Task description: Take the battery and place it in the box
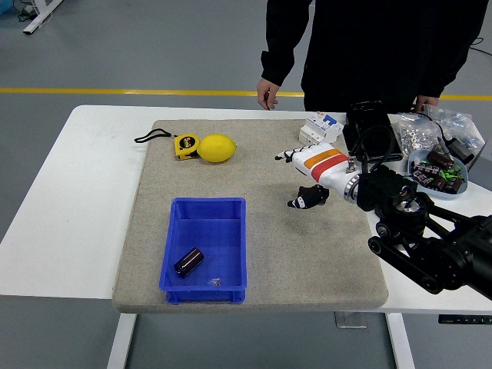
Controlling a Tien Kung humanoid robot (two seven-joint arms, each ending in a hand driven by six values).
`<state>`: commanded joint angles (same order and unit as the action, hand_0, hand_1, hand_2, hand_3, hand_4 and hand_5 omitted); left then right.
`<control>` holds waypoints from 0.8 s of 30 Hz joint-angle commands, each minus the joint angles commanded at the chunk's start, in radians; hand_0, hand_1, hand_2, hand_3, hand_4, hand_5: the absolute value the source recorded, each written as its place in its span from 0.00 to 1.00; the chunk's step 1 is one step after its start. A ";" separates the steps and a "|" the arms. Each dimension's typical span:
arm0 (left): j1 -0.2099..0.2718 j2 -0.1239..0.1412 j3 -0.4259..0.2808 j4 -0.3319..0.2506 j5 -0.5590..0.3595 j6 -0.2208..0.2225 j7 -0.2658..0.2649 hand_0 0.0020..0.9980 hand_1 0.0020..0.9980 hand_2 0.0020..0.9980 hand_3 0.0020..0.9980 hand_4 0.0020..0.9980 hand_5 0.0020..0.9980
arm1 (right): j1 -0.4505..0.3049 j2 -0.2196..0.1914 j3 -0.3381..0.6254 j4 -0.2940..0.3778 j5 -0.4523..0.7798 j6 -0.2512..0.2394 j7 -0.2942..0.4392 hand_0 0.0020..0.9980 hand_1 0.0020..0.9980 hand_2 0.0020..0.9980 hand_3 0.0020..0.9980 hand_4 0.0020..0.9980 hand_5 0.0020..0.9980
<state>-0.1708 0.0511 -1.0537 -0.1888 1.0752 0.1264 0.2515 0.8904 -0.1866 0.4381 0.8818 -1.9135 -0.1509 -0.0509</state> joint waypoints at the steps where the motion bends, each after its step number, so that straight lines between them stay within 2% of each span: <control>1: 0.000 -0.001 0.001 0.000 -0.001 0.000 0.000 0.72 0.68 0.67 0.59 0.63 0.54 | -0.002 0.007 -0.006 -0.023 0.031 -0.007 0.003 0.49 0.60 0.68 0.71 0.94 0.34; 6: 0.002 -0.002 0.002 -0.001 -0.001 0.000 0.000 0.72 0.69 0.67 0.59 0.63 0.54 | -0.009 0.033 -0.018 -0.091 0.091 -0.020 0.011 0.49 0.58 0.66 0.68 0.93 0.34; 10: 0.002 -0.004 0.010 -0.001 -0.007 -0.001 0.000 0.72 0.69 0.67 0.59 0.63 0.54 | -0.010 0.062 -0.017 -0.144 0.131 -0.042 0.018 0.49 0.58 0.66 0.68 0.93 0.34; 11: 0.002 -0.004 0.013 -0.001 -0.011 -0.001 -0.001 0.72 0.69 0.67 0.59 0.63 0.54 | -0.008 0.071 -0.017 -0.162 0.143 -0.052 0.020 0.48 0.58 0.65 0.65 0.92 0.34; 13: 0.001 -0.005 0.016 -0.001 -0.014 -0.001 -0.002 0.72 0.69 0.67 0.59 0.63 0.54 | -0.005 0.082 -0.019 -0.186 0.162 -0.063 0.025 0.48 0.58 0.65 0.65 0.92 0.34; 24: -0.007 -0.007 0.025 -0.003 -0.019 -0.003 0.000 0.72 0.69 0.68 0.59 0.63 0.54 | 0.015 0.134 -0.037 -0.320 0.237 -0.076 0.038 0.50 0.58 0.65 0.64 0.92 0.34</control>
<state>-0.1780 0.0438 -1.0289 -0.1921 1.0564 0.1235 0.2516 0.9050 -0.0531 0.4013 0.5618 -1.6767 -0.2269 -0.0127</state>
